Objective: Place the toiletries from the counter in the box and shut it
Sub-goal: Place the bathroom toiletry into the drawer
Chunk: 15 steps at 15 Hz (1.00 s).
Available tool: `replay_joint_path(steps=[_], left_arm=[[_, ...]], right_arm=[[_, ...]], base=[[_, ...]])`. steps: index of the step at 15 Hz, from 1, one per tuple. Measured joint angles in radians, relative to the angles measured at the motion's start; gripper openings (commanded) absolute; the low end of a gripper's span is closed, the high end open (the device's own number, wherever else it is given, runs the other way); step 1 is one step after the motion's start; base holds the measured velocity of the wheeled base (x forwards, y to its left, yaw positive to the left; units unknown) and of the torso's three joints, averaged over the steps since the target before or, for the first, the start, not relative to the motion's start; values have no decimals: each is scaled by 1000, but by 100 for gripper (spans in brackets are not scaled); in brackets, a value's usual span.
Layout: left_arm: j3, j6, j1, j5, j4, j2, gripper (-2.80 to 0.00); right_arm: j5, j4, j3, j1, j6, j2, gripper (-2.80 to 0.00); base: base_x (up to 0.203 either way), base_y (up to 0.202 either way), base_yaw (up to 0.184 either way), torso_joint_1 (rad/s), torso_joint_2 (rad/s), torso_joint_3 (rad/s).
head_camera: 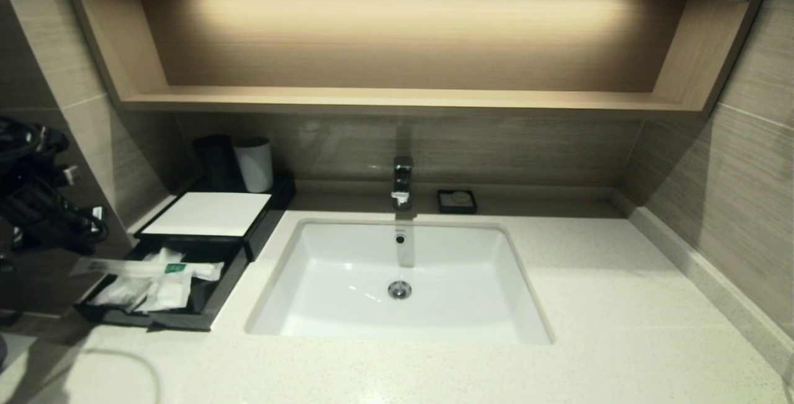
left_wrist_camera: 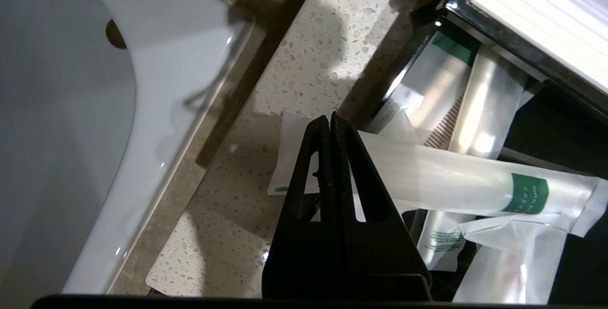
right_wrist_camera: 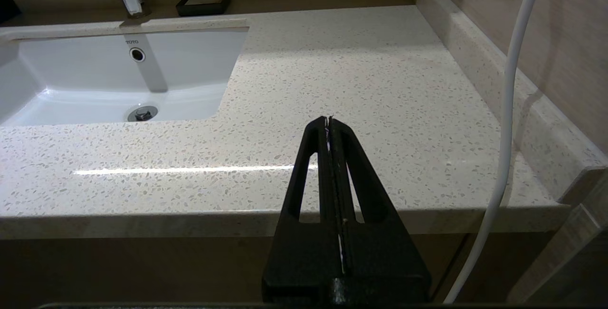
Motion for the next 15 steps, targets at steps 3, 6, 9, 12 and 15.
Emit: replay_joint_path(steps=[3,6,9,12,15], left_arm=[[-3,2,5,-8,21,14,-280],[2,6,5,-25,76,20,-280],[-1,22,-1,-26,170,31,-280],[-2,33,-16,-27,212,35,-280],[20,35,-40,-32,218,34,-280]], right_arm=[[0,0,0,0,0,0,-280],[0,0,0,0,0,0,-280],[0,0,0,0,0,0,-280],[0,0,0,0,0,0,-280],[0,0,0,0,0,0,-280]], base=[[0,0,0,0,0,0],[0,0,0,0,0,0],[0,0,0,0,0,0],[0,0,0,0,0,0],[0,0,0,0,0,0]])
